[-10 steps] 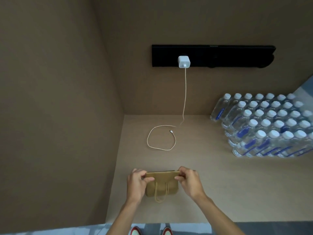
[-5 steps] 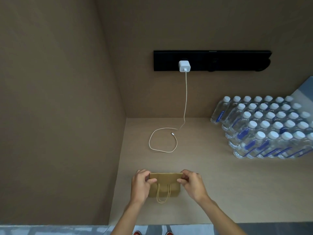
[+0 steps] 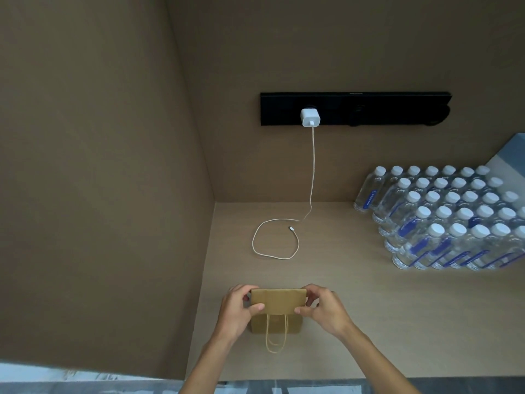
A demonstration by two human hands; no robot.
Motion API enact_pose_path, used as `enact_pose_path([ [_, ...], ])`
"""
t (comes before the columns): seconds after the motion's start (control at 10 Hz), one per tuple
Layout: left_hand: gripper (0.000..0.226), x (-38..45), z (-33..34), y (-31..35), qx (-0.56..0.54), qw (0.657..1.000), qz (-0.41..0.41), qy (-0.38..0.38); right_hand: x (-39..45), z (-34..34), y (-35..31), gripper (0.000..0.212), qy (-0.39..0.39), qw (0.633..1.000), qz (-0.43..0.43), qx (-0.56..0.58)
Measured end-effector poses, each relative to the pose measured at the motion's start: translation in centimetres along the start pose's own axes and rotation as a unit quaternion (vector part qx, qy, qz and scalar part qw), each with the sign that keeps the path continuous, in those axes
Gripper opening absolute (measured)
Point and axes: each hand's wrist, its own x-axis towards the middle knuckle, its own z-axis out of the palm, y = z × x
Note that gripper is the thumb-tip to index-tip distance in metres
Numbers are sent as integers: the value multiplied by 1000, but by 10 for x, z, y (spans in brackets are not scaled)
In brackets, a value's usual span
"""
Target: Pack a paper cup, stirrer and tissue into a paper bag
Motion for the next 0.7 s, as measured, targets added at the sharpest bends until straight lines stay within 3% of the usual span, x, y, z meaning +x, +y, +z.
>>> enact_pose_path([
  [0.3,43,1,-8,4,-44,999,-4,-11,-5,-7,-11,50,-24,998,-23,45],
  [0.7,24,2,-9,7,-77,997,21,15,-6,-13,-13,30,0,992,-56,114],
])
